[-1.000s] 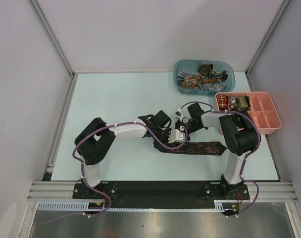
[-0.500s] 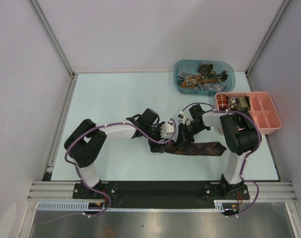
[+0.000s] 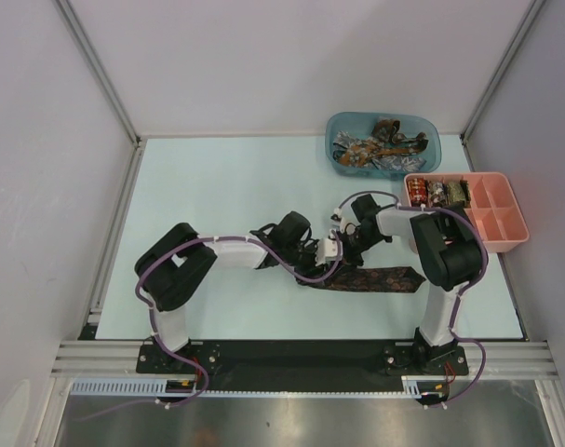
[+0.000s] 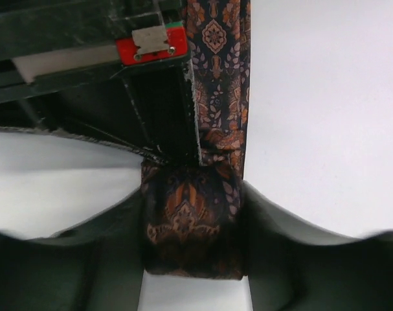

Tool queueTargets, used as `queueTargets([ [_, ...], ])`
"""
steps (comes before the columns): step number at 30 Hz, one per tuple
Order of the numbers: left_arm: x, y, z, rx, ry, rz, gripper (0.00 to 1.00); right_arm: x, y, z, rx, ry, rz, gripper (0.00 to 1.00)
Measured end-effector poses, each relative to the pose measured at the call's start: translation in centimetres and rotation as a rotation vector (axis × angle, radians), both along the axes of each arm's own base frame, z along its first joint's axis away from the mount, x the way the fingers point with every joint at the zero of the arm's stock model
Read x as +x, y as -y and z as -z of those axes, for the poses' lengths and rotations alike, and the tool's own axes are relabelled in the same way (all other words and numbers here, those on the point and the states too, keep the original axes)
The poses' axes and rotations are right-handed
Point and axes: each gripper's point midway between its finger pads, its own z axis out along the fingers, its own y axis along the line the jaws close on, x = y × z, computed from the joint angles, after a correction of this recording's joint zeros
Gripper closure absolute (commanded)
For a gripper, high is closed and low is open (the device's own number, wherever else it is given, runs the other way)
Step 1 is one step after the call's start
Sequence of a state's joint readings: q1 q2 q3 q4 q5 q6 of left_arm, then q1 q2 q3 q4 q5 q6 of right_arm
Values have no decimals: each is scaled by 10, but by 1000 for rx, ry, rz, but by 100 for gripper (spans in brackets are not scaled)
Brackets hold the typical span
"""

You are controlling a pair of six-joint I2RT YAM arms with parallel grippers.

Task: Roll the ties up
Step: Roll the tie at the center of the board.

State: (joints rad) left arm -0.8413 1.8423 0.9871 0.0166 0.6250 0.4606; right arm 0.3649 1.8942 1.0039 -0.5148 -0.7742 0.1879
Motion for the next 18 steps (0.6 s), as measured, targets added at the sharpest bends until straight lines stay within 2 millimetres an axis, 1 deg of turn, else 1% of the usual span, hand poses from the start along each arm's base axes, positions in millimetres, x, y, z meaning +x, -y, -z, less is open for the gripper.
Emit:
queueTargets([
  [1,0,0,2,7,7,1,63,0,-1,0,-1,-2,-4,100],
  [2,0,0,4,17,16,1,70,0,-2,0,-2,-6,-7,100],
  [3,0,0,5,23,25,5,73,1,-3,-1,-4,-9,-10,98],
  [4,0,0,5,31,33,9,75,1,-3,-1,-8,-8,-12,94],
  [5,0,0,5,40,40,12,78,1,-3,-1,-12,-8,-15,86],
  [7,0,-1,5,59,52,17,79,2,-2,-2,-19,-5,-16,78],
  [8,0,-2,5,71,58,19,79,3,-1,-3,-19,-3,-13,70],
  [9,2,-2,5,83,69,18,79,4,1,-4,-17,1,-10,67],
  [11,4,-5,6,110,82,14,78,11,9,-13,-10,22,14,57],
  [13,5,-6,6,125,91,18,77,18,15,-24,8,46,40,54],
  [15,6,-8,6,147,100,18,74,24,21,-39,36,79,70,50],
  [17,6,-8,7,161,101,20,69,24,23,-51,66,101,83,50],
  [18,6,-8,7,167,100,20,69,22,21,-57,87,104,83,50],
])
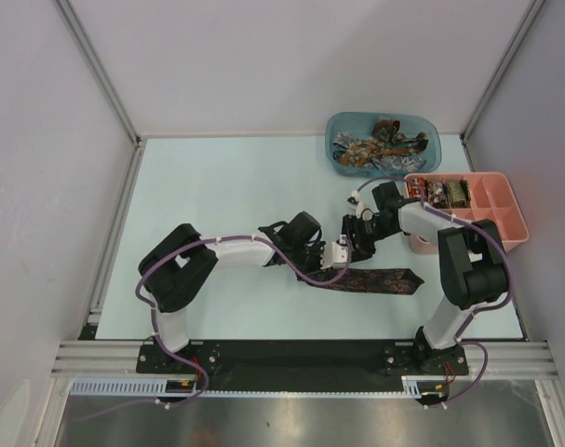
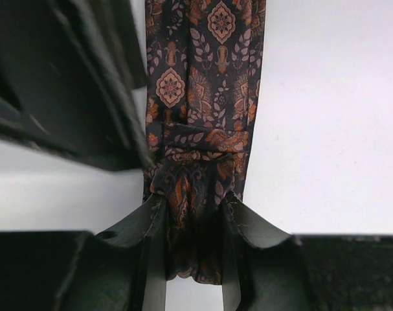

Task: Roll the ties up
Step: Roll the tie at the center of the board.

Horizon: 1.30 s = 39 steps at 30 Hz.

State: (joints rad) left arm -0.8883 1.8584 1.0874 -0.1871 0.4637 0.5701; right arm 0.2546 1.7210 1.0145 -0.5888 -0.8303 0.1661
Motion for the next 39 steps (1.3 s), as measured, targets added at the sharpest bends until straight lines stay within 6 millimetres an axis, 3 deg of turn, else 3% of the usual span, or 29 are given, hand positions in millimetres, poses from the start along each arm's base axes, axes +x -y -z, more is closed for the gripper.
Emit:
queueTargets([
  [6,1,1,0,15,-6,-4,63,-17,-14,10,38,-76,-26,54],
  [11,1,1,1,17,-6,-4,62,-25,-23,29,37,-130,-36,72],
  [17,1,0,1,18,-5,-5,58,-24,-27,26,68,-137,-30,100],
  [18,2,0,2,19,-4,-6,57,-24,-28,25,71,-140,-29,100],
  [22,4,1,1,18,8,-8,35,-24,-27,27,67,-137,-31,100],
  [28,11,-10,0,-18,10,-57,16,-23,-11,41,13,-157,-10,100],
  [33,7,-17,-7,-71,-6,-80,11,-24,3,52,-50,-168,3,100],
  [39,0,-6,-15,-134,-43,-44,8,-25,6,55,-88,-164,-2,100],
])
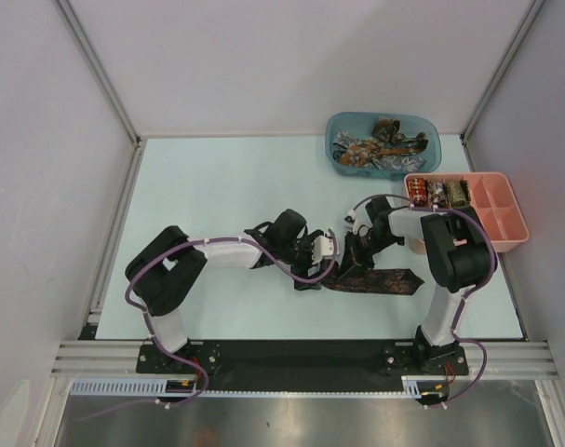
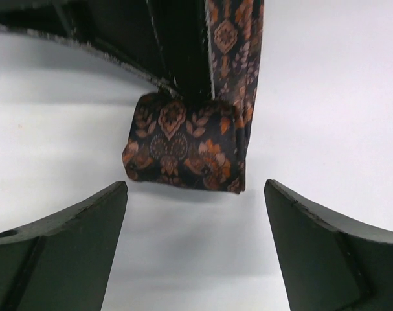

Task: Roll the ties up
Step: Roll the tie at the center of the board.

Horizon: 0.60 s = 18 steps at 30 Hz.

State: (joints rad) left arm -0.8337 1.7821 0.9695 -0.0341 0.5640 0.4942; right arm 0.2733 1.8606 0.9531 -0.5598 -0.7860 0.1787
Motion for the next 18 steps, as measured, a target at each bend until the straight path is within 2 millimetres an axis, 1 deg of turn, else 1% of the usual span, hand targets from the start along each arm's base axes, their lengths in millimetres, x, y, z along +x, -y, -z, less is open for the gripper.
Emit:
queueTargets([
  [2,0,5,-2,-24,0,14,8,0,-1,0,-4,0,-4,100],
  [5,2,11,2,-41,-1,26,11,0,-2,1,-9,-5,-11,100],
  [7,3,15,8,-40,-7,30,16,0,-3,2,-10,-9,-18,100],
  [8,5,17,12,-37,-10,31,20,0,-4,1,-12,-10,-23,100],
  [9,6,17,15,-34,-13,31,28,0,-5,1,-12,-11,-29,100],
  [10,7,20,15,-39,-12,37,34,0,-6,2,-12,-12,-35,100],
  [11,6,21,15,-39,-17,40,44,0,-7,1,-12,-14,-40,100],
  [13,2,22,16,-35,-27,52,51,0,-10,1,-14,-18,-50,100],
  [14,2,21,17,-30,-25,58,58,0,-11,1,-15,-18,-56,100],
  [17,1,16,16,-10,-7,61,66,1,-17,1,-16,-12,-73,100],
  [18,1,11,16,3,4,59,67,3,-21,1,-14,-9,-83,100],
])
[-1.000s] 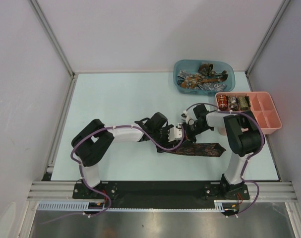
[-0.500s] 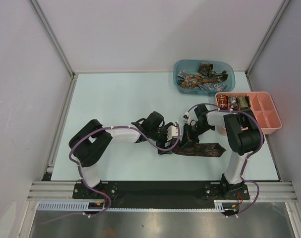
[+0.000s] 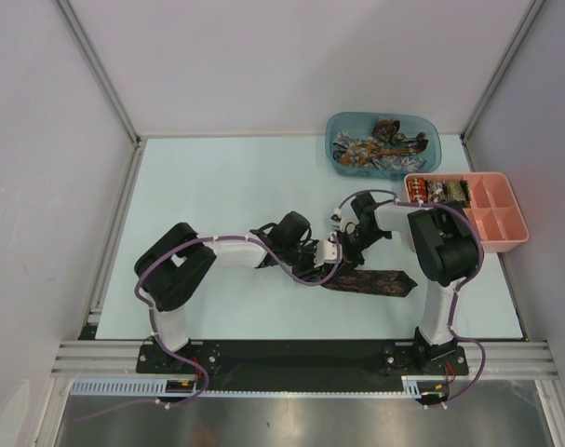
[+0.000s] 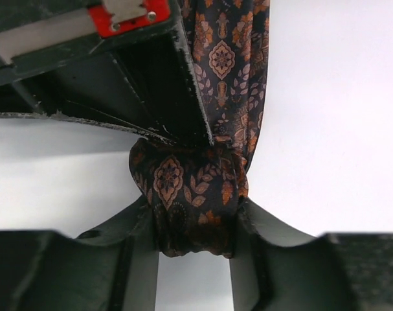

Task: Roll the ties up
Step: Roll the tie at the center of the board.

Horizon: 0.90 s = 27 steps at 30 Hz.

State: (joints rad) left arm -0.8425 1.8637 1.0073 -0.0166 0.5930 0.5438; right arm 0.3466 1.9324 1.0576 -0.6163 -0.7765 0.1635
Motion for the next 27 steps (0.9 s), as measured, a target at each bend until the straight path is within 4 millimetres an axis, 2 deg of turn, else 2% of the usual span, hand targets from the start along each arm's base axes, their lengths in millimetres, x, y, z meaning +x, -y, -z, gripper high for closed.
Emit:
queueTargets([
  [1,0,-4,0,12,12,-4,68,1,-5,0,4,3,-12,100],
  [6,3,-31,0,86,37,-59,83,6,-33,-3,28,42,-89,100],
  [9,5,-39,-1,129,29,-83,88,8,-42,-4,21,84,-128,92],
  [12,5,-41,-2,158,19,-84,93,8,-41,-5,23,95,-142,83],
  [13,5,-41,-3,171,14,-83,94,8,-40,-5,22,98,-142,81],
  [14,5,-41,-4,181,13,-82,95,9,-36,-6,17,102,-140,73],
  [17,5,-41,-4,215,14,-68,96,14,-24,-10,15,97,-107,67],
  [22,5,-42,-3,258,35,-46,96,25,6,-21,30,83,2,67],
  [27,6,-43,-2,284,40,-42,97,23,30,-28,-27,83,21,68],
])
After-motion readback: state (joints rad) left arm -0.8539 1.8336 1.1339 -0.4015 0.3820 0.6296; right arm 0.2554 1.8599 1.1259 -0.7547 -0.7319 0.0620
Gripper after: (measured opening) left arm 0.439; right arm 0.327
